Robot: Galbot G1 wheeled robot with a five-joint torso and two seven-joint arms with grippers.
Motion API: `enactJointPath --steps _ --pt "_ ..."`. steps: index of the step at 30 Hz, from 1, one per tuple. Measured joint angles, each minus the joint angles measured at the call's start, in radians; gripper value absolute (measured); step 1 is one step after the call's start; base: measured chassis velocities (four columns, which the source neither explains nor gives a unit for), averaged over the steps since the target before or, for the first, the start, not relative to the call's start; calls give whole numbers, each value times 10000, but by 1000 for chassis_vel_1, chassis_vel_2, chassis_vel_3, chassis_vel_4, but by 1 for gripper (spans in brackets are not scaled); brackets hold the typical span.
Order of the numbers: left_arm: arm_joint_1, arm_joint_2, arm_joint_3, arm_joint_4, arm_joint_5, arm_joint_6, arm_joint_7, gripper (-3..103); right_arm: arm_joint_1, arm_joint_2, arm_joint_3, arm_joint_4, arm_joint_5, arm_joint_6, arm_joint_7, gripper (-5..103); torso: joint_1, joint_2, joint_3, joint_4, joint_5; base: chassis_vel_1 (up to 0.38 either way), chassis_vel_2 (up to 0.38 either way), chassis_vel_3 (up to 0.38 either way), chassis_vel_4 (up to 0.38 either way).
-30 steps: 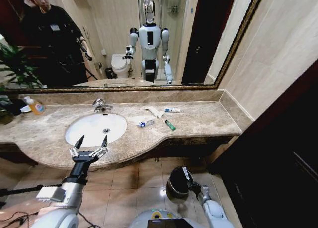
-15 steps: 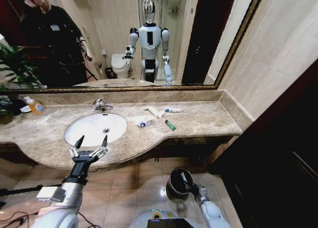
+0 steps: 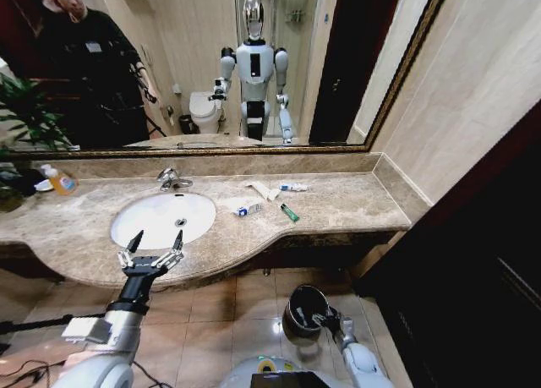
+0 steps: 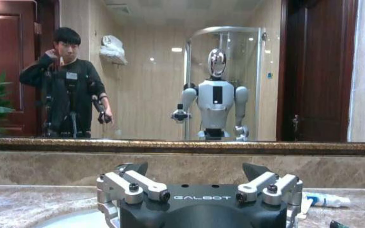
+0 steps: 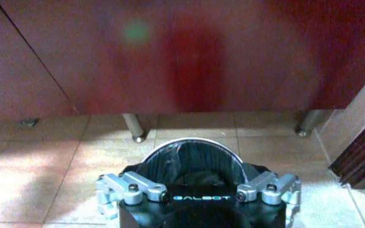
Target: Pick up the trash from the sink and place it in the trash bin.
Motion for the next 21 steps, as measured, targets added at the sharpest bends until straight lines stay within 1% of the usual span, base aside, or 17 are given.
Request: enactJointPath --steps 1,3,5,6,8,9,13,16,17,20,21 --pt "0 0 0 0 0 0 0 100 -76 -52 -2 153 157 -78 -18 99 0 0 0 0 -2 0 0 0 0" --pt "0 0 0 0 0 0 0 100 -131 -86 -2 274 298 -153 -38 100 0 0 0 0 -2 0 0 0 0" --pt "0 0 0 0 0 0 0 100 -418 -226 45 978 932 -492 -198 100 0 0 0 0 0 0 0 0 0" --pt "0 0 0 0 0 0 0 100 -418 -226 45 978 932 -492 -198 100 0 0 0 0 0 0 0 0 0" --pt "0 0 0 0 0 0 0 100 -605 -315 147 1504 1410 -645 -366 100 0 0 0 -1 -2 0 0 0 0" --pt "0 0 0 0 0 0 0 100 -773 -370 257 1984 1809 -655 -418 100 0 0 0 0 -3 0 0 0 0" --pt "0 0 0 0 0 0 0 100 -1066 -525 483 2834 2279 -239 -344 100 0 0 0 0 0 0 0 0 0" --pt "0 0 0 0 0 0 0 100 -1412 -728 686 3937 2920 -255 -288 100 0 0 0 0 0 0 0 0 0" --pt "0 0 0 0 0 0 0 100 -1412 -728 686 3937 2920 -255 -288 100 0 0 0 0 0 0 0 0 0" --pt "0 0 0 0 0 0 0 100 -1864 -902 1021 5349 3531 -374 -279 100 0 0 0 0 -1 0 0 0 0" --pt "0 0 0 0 0 0 0 100 -2129 -975 1209 6052 3783 -421 -290 100 0 0 0 0 0 0 0 0 0"
